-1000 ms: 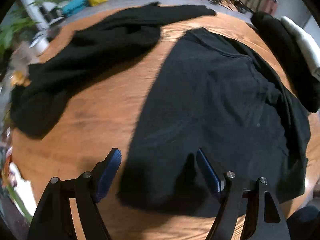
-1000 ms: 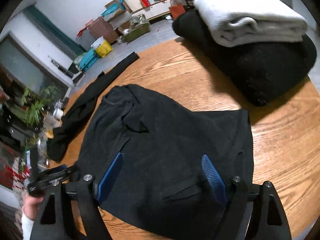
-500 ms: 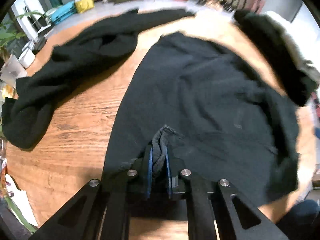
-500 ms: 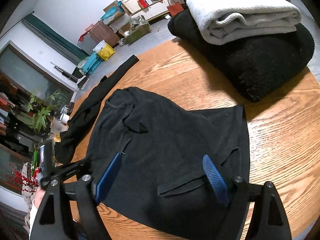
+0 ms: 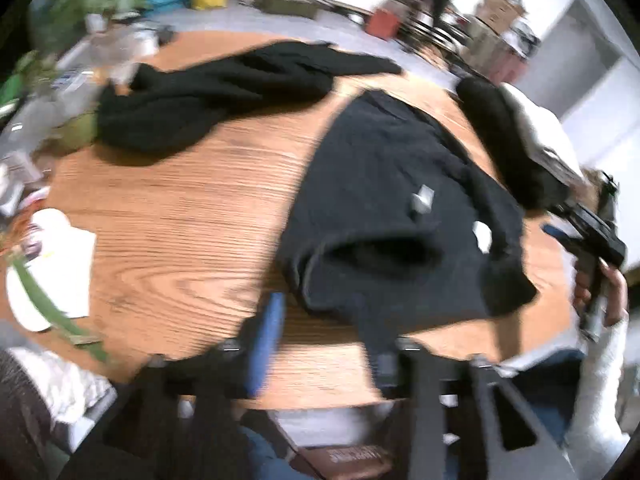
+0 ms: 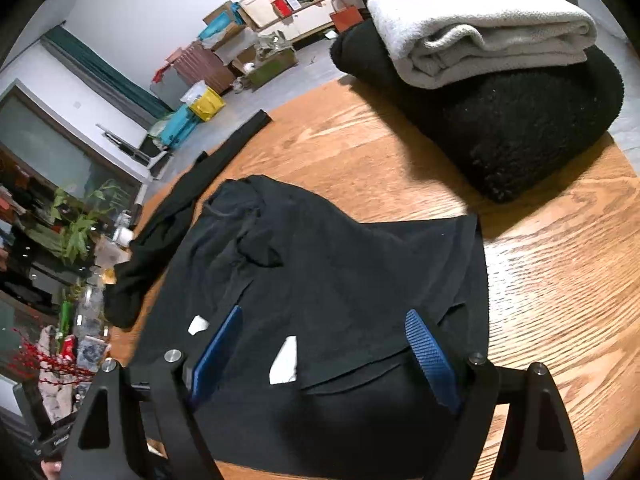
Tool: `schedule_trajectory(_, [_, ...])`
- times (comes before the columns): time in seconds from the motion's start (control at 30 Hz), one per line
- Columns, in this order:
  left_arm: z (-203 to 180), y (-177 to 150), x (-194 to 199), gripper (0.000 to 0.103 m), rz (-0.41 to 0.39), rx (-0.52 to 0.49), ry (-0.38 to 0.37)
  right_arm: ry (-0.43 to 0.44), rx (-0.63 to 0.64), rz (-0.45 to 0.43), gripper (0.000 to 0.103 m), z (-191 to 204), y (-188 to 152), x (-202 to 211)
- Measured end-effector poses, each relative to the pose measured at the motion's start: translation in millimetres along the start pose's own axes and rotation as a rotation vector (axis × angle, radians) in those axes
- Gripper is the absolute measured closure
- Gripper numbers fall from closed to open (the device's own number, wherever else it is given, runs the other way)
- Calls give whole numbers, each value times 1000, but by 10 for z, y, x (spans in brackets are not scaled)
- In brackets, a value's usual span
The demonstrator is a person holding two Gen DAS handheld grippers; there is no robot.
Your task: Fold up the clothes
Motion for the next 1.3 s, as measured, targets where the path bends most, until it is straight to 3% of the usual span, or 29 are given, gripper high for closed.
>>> schedule_trajectory(0.03, [25,33,29,28,-22,16,6,-5,1,14,17,7,-8,-45])
schedule_trajectory(0.17, [-78,180,62,26,-92,26,19,-65,74,77,17,134,-76,-254])
schedule_trajectory(0.33, [-514,143,-383,26,1,-59,-54,-184,226,159,19,208,-233,-516])
schedule_trajectory(0.47, [-770,11,-805,26,81,-147,-25,-277,348,227,23,255,-357,-718])
schedule_trajectory(0.53, [-819,-19,-921,26,90,-192,29,-323,409,262,56,278,-416,-818])
schedule_trajectory(0.57, [-839,-8,-972,26,84,-210,53,-346,440,279,91,290,-445,-867])
schedule_trajectory(0.6, [-859,12,-997,26,76,-224,68,-352,445,258,98,292,-412,-834])
schedule_trajectory(0.67, [-913,58,-1013,26,63,-244,64,-306,366,79,98,260,-131,-460])
schedule_trajectory(0.73, [-982,124,-1056,26,54,-263,52,-339,226,-238,98,113,204,222])
schedule_trajectory(0.77, [-1009,149,-1075,26,51,-272,52,-388,180,-333,97,30,262,432])
schedule_trajectory(0.83, [-1063,177,-1188,26,69,-303,67,-469,89,-498,81,-131,347,810])
schedule_trajectory(0.87, [-1089,179,-1260,26,85,-319,82,-454,56,-510,51,-187,337,848])
schedule_trajectory(0.9, [-1109,167,-1342,26,110,-332,98,-393,36,-472,36,-211,321,777])
schedule_trajectory(1.0, [-1160,104,-1498,29,179,-355,94,-204,7,-248,35,-208,232,323])
schedule_trajectory(1.03, [-1170,103,-1502,67,178,-358,95,-166,4,-175,34,-192,192,172])
schedule_trajectory(1.07, [-1179,102,-1507,97,177,-361,97,-128,1,-103,34,-176,152,24])
schedule_trajectory(1.13, [-1167,178,-1381,98,133,-325,47,-64,-1,15,32,-144,92,-216])
schedule_trajectory(1.23, [-933,444,-925,98,-1,-155,-86,-57,13,13,27,-102,143,-224])
schedule_trajectory(1.3, [-506,606,-618,98,-112,39,-124,-52,7,-23,22,-87,184,-144])
Point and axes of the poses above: each gripper's, at about its wrist camera, not at the fingertips, and x roughly against the way its jaws point, z to its left, y to its top, the point moved 4 cm from there along -x, roughly the way its jaws point, and after that the axes turned 3 degrees about x, right-handed, at the moved point
